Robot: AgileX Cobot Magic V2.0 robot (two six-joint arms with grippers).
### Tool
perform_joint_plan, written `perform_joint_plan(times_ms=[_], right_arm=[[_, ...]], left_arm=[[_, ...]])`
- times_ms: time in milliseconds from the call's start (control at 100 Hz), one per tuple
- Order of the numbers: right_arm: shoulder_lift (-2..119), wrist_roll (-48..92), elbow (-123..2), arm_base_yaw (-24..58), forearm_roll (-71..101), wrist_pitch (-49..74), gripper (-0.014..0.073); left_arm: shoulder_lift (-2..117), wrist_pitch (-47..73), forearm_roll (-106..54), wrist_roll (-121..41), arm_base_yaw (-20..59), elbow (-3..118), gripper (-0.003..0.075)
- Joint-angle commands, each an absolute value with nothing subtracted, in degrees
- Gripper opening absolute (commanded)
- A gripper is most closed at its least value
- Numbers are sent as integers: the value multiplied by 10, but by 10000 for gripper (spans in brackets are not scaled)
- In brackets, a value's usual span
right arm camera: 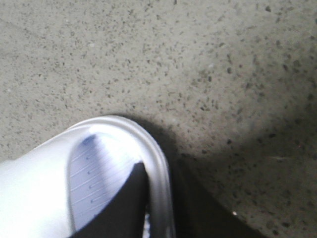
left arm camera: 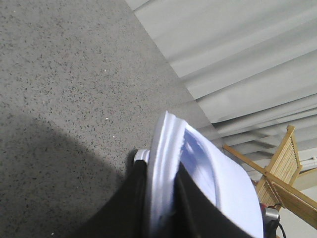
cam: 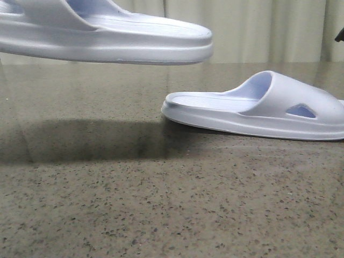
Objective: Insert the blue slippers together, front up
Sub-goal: 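Raise both held slippers high above the table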
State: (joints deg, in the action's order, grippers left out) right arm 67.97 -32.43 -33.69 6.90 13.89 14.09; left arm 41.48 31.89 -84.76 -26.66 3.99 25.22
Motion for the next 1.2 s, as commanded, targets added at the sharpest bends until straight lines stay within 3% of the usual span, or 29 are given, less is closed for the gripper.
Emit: perform_joint_plan(times_ms=[0,560,1190], right_arm=[[674,-322,-349,69,138,91,-96],[572,-322,-359,69,152,-174,-107],[346,-323,-401,69,168,130,-107]], left_arm=[[412,321,-873,-267,39,273,16],[412,321,-877,-267,39,273,16],[466,377,-934,-266,39,273,16]])
